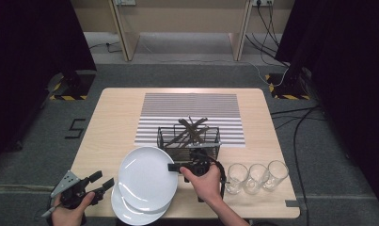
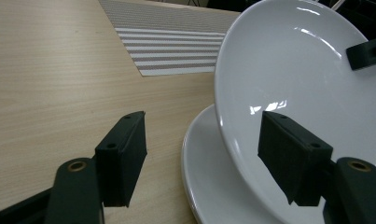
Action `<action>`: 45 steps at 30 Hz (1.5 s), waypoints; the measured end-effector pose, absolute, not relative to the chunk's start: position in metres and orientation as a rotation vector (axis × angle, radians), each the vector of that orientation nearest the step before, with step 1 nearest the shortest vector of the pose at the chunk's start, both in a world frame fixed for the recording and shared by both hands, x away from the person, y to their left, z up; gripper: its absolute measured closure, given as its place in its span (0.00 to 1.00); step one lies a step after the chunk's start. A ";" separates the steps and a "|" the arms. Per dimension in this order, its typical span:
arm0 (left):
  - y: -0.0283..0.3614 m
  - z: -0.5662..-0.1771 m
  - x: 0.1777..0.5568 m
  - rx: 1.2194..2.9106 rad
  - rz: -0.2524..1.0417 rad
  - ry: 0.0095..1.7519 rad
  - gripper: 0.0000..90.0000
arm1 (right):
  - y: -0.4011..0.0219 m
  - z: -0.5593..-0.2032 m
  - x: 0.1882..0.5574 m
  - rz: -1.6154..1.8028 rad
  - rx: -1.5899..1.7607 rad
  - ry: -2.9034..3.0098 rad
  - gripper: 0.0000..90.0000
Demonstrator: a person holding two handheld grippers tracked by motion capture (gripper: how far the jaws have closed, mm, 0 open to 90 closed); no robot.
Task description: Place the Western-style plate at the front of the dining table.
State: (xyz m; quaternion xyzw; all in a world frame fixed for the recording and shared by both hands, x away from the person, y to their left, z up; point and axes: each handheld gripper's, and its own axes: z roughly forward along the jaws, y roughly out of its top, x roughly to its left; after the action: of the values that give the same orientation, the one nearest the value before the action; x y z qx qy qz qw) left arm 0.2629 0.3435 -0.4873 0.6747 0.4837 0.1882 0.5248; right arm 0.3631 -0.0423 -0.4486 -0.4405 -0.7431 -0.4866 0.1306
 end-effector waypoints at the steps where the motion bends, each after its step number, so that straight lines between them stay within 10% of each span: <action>1: 0.344 -0.487 0.263 1.610 0.454 1.158 0.36 | -0.044 -0.447 0.363 -1.422 -1.274 -2.162 0.96; 45: 0.349 -0.506 0.262 1.644 0.702 1.198 0.30 | -0.092 -0.393 0.354 -1.683 -1.270 -2.148 0.96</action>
State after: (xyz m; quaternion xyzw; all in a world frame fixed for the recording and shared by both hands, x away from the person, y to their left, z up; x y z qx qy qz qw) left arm 0.2617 0.3491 -0.5062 0.6723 0.4899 0.2872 0.4749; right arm 0.3537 -0.0924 -0.3927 -0.4212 -0.7120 -0.5579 0.0660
